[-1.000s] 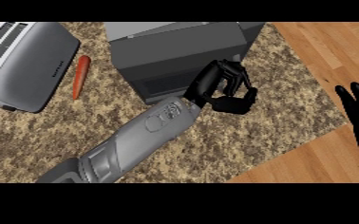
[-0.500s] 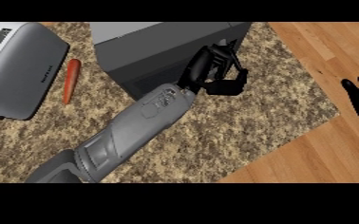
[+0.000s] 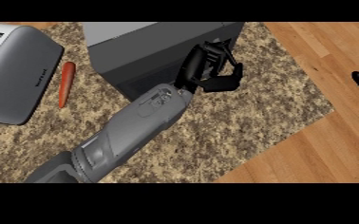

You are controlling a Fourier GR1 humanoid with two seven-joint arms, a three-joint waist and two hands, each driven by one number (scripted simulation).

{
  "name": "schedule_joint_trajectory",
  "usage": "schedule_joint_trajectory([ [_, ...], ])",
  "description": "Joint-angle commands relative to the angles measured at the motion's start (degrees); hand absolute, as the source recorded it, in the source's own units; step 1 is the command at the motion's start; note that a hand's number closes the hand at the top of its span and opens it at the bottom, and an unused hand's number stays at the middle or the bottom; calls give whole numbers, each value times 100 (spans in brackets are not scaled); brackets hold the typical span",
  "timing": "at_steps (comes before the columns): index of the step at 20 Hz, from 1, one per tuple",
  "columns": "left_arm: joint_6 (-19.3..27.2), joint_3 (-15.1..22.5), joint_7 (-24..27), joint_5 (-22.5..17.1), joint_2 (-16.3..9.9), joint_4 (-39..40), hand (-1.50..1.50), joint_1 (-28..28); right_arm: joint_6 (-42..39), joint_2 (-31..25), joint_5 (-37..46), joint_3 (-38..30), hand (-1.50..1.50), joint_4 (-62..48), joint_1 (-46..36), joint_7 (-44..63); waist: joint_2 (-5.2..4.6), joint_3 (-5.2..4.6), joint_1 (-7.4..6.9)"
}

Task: Pick up the milk, place it into the microwave and close the microwave

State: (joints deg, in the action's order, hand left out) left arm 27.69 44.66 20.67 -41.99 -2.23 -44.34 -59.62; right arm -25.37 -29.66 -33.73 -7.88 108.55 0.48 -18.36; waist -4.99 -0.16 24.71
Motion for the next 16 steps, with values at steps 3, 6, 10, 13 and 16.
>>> schedule_joint_trajectory([
  [3,58,85,-8,-4,211,251,150,-522,-15,-194,-115,-150,-150,-20,-177,113,-70,39,200],
  [6,105,125,63,-73,210,251,150,-445,-35,-291,-159,-184,-150,-15,-197,203,-60,32,175],
  [10,222,168,115,-112,209,261,150,-457,-36,-342,-335,-259,-150,-68,-277,264,-71,42,211],
  [13,309,166,141,-179,208,212,150,-494,-115,-401,-418,-258,-150,-104,-330,295,-82,50,236],
  [16,347,191,186,-230,208,215,150,-467,-112,-403,-487,-261,-150,-104,-372,317,-93,49,238],
])
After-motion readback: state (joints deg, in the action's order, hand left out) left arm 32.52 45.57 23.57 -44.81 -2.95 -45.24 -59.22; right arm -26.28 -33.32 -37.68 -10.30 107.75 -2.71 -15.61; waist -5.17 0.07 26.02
